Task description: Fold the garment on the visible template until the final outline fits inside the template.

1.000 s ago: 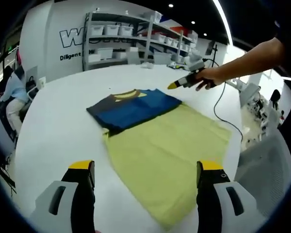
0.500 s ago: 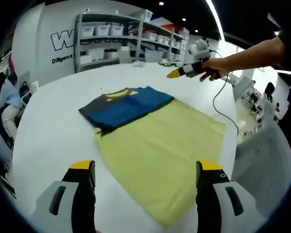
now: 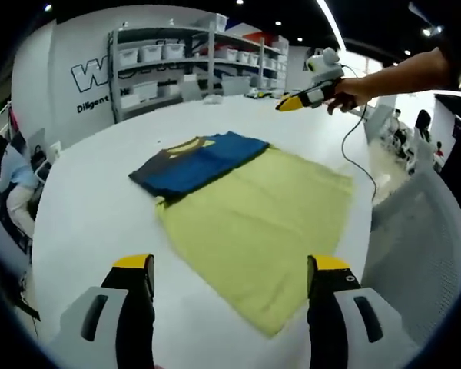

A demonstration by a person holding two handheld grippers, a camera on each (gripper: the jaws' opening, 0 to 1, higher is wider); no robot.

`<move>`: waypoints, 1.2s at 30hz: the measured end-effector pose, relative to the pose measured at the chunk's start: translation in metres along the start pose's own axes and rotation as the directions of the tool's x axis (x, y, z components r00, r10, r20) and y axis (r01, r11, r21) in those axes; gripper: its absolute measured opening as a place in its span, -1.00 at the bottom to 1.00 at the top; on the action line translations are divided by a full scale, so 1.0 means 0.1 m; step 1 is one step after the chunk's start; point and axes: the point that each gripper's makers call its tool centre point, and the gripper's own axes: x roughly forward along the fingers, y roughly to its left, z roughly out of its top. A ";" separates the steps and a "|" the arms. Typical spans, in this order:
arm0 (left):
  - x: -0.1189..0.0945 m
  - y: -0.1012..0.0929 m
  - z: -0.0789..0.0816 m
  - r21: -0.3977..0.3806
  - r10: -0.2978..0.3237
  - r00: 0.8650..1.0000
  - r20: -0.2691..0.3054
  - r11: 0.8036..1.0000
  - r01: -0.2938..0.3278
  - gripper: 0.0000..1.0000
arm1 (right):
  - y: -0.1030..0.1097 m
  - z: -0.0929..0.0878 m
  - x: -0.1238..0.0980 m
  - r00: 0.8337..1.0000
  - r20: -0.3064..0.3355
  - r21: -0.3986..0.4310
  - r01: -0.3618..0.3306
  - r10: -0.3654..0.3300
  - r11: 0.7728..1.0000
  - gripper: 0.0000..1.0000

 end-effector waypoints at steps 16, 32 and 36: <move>-0.03 -0.12 -0.16 0.108 -0.023 0.999 -0.032 0.994 0.026 0.37 | 0.24 -0.43 -0.29 0.999 -0.028 -0.135 -0.034 0.030 0.990 -0.23; -0.03 -0.39 -0.36 0.205 -0.089 0.993 -0.082 0.973 0.104 0.33 | 0.52 -1.10 -0.61 0.983 -0.158 -0.280 -0.130 0.088 0.951 -0.22; -0.01 -0.39 -0.43 0.224 -0.086 0.991 -0.103 0.969 0.107 0.31 | 0.60 -1.23 -0.64 0.978 -0.189 -0.309 -0.148 0.091 0.939 -0.23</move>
